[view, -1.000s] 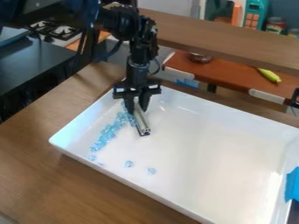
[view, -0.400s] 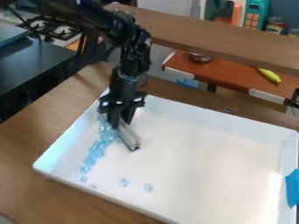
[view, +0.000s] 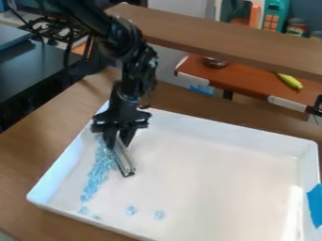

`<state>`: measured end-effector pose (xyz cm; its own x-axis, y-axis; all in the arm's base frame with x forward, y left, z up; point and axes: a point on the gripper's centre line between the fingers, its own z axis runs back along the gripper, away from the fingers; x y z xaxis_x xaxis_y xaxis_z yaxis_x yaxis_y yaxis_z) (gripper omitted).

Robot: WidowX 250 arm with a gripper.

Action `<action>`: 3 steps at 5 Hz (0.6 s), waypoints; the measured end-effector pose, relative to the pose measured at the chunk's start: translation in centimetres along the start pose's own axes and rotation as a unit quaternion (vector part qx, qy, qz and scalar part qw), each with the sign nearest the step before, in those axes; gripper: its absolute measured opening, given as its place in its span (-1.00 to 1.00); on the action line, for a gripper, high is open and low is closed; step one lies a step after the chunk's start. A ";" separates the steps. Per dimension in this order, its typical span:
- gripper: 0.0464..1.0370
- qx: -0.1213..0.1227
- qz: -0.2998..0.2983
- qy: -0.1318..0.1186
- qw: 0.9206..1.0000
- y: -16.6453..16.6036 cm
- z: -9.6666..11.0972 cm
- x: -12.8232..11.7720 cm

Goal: Sweep into pile

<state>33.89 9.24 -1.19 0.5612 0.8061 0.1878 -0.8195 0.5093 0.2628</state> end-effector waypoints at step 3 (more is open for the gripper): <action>-0.38 -0.122 -0.138 0.003 0.983 -3.3 7.1 -4.3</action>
<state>34.98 1.95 3.83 0.7656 0.6287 0.1362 -0.6404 0.7650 0.0682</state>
